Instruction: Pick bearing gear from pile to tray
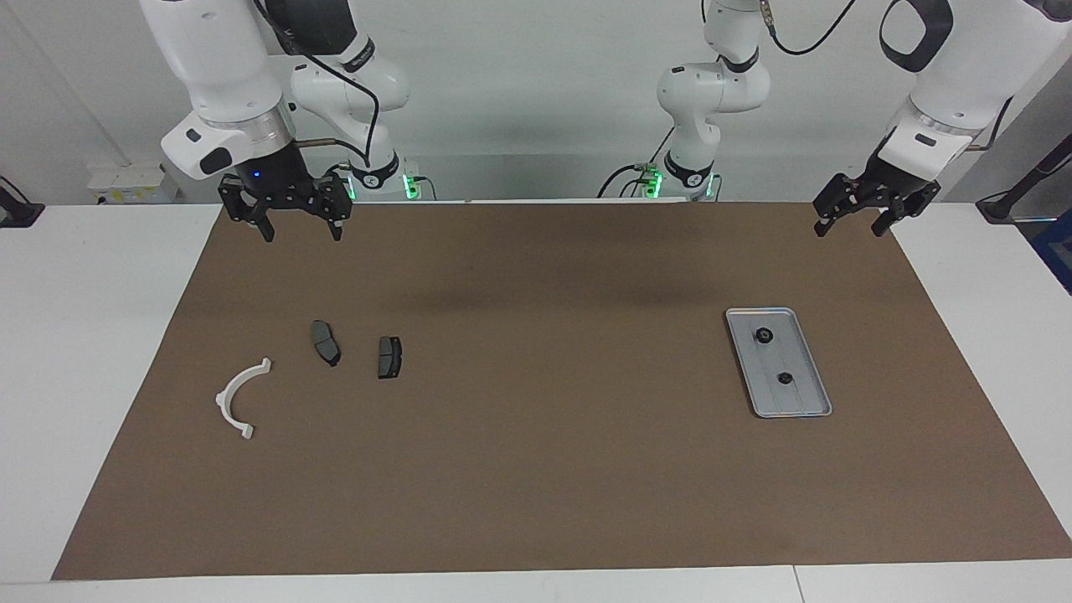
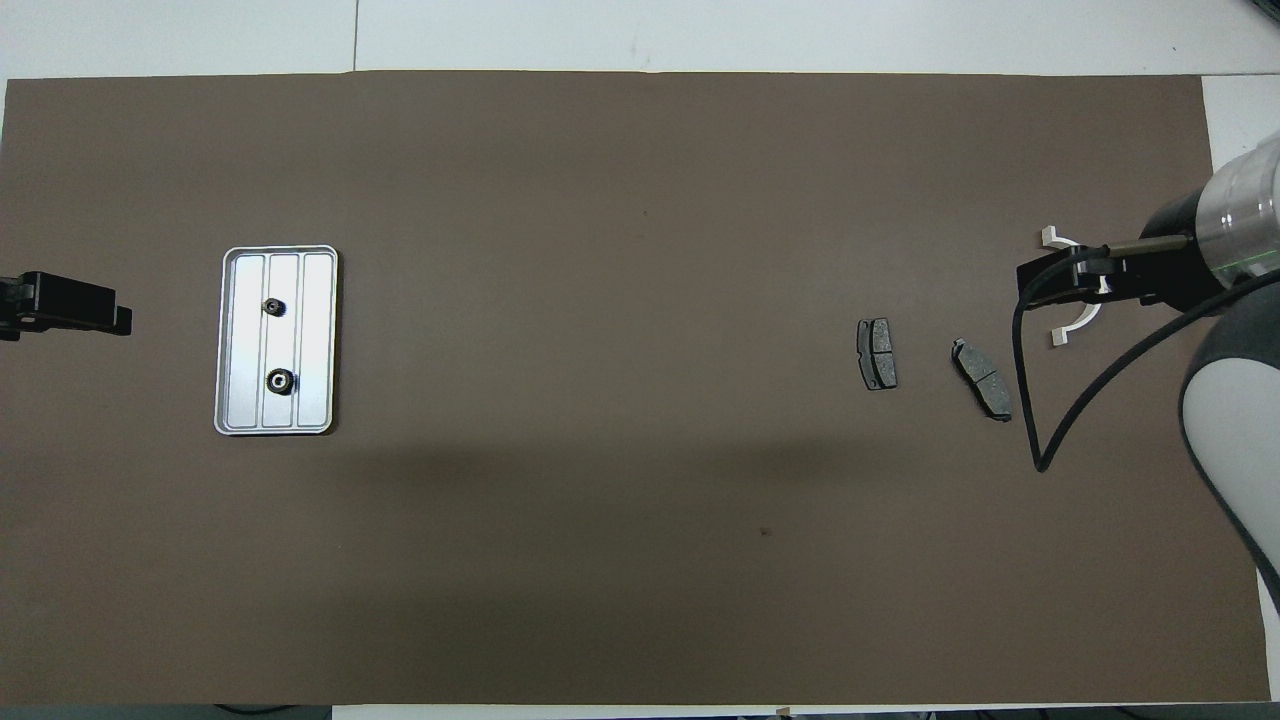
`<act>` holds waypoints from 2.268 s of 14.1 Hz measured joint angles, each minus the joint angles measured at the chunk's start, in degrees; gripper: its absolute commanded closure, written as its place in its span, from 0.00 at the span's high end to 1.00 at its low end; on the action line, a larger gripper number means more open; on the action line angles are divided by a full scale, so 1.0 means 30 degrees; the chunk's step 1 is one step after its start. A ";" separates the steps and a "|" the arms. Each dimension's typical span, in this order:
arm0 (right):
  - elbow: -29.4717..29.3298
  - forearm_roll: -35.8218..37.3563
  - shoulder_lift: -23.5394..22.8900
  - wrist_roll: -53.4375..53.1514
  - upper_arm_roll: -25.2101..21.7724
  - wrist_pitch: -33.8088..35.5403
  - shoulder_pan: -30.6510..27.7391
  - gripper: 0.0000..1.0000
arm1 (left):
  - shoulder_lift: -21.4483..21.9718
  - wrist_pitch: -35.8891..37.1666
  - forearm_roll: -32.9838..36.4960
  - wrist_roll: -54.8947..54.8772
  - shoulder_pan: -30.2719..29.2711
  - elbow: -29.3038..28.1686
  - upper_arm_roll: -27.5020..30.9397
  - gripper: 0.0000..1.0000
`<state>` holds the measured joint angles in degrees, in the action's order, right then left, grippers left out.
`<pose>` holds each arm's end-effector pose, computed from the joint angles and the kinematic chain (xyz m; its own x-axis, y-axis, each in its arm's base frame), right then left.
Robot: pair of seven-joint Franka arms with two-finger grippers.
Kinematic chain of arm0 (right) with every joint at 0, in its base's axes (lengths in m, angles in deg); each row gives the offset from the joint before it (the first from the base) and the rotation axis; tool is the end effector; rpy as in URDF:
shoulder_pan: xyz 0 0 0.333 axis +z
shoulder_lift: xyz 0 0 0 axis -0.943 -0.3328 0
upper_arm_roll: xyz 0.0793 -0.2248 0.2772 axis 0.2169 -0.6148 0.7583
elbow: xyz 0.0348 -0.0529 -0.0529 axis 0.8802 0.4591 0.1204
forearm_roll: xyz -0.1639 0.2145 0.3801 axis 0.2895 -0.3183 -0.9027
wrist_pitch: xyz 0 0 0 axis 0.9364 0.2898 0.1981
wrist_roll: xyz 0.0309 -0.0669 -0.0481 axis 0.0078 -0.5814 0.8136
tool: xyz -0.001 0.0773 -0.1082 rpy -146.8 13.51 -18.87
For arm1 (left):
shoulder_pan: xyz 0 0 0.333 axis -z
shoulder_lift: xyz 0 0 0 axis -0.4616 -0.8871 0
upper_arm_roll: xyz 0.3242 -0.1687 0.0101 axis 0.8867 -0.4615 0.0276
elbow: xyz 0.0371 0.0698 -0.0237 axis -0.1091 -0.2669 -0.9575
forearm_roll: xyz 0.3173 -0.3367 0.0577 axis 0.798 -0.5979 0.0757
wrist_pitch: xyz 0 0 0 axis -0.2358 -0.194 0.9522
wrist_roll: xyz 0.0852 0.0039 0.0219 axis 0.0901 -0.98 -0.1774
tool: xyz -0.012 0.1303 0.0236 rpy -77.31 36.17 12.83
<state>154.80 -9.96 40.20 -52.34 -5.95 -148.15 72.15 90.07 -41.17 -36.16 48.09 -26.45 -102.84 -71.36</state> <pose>0.6316 0.0664 0.6447 0.9998 0.0063 0.0162 0.0060 -0.9998 0.0188 0.6199 0.0040 0.6382 0.9991 -0.0422 -0.0044 -0.0420 -0.9979 0.0484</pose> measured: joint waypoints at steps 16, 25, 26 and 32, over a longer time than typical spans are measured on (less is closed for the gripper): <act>0.0000 -0.0393 0.0032 0.0000 0.0000 0.0000 0.0048 1.00 | -0.0289 0.1030 0.1460 0.0014 0.1235 0.0374 -0.0099 1.00; -0.0001 -0.0397 0.0038 0.0000 -0.0001 -0.0001 0.0047 1.00 | -0.0289 0.1067 0.1461 0.0014 0.1238 0.0374 -0.0046 1.00; -0.0001 -0.0397 0.0040 0.0000 -0.0002 -0.0001 0.0047 1.00 | -0.0289 0.1072 0.1461 0.0015 0.1238 0.0374 -0.0045 1.00; -0.0001 -0.0397 0.0041 0.0000 -0.0001 -0.0001 0.0047 1.00 | -0.0289 0.1106 0.1461 0.0014 0.1238 0.0374 -0.0045 1.00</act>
<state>154.80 -11.15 40.32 -52.34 -5.95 -148.16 72.29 89.20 -37.85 -31.77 48.14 -22.74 -101.72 -71.49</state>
